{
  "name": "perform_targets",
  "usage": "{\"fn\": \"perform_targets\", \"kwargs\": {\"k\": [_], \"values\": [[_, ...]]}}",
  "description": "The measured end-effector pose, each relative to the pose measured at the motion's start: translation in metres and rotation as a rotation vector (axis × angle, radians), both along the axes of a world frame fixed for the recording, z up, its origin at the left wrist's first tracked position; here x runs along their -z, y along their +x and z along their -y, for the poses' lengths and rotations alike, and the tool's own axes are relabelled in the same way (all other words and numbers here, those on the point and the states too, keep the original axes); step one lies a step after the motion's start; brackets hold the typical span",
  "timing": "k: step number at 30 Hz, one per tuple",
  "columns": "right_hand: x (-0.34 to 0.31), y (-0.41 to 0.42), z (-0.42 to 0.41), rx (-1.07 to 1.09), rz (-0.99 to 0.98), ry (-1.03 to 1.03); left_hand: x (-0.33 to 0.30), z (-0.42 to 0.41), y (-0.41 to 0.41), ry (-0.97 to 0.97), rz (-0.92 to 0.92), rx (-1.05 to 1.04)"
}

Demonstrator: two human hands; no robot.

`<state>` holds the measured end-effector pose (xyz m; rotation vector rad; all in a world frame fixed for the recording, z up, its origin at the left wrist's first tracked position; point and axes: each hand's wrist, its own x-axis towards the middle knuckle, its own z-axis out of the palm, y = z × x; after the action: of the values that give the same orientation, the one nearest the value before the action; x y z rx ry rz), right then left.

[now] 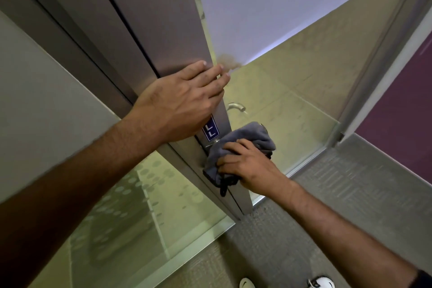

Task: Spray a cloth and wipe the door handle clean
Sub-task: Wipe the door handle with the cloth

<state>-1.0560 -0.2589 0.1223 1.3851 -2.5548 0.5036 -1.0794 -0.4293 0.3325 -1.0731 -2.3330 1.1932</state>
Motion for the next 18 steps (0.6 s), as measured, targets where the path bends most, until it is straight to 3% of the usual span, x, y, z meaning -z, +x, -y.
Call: {"fn": "perform_targets", "kwargs": {"k": [4, 8, 11, 14, 18], "values": [[0.001, -0.028, -0.025, 0.219, 0.066, -0.172, 0.001, 0.000, -0.002, -0.009, 0.012, -0.004], [0.001, -0.051, -0.055, 0.437, 0.258, -0.364, 0.003, 0.002, -0.003, -0.009, 0.015, -0.010], [0.007, -0.042, -0.045, 0.535, 0.437, -0.775, 0.003, 0.001, -0.004, 0.007, 0.005, 0.010], [0.014, -0.030, -0.030, 0.810, 0.854, -1.249, 0.002, 0.000, -0.003, 0.010, 0.003, 0.000], [0.025, 0.005, 0.015, 0.930, 1.094, -1.645, 0.001, -0.001, -0.003, 0.019, 0.005, 0.001]]}}
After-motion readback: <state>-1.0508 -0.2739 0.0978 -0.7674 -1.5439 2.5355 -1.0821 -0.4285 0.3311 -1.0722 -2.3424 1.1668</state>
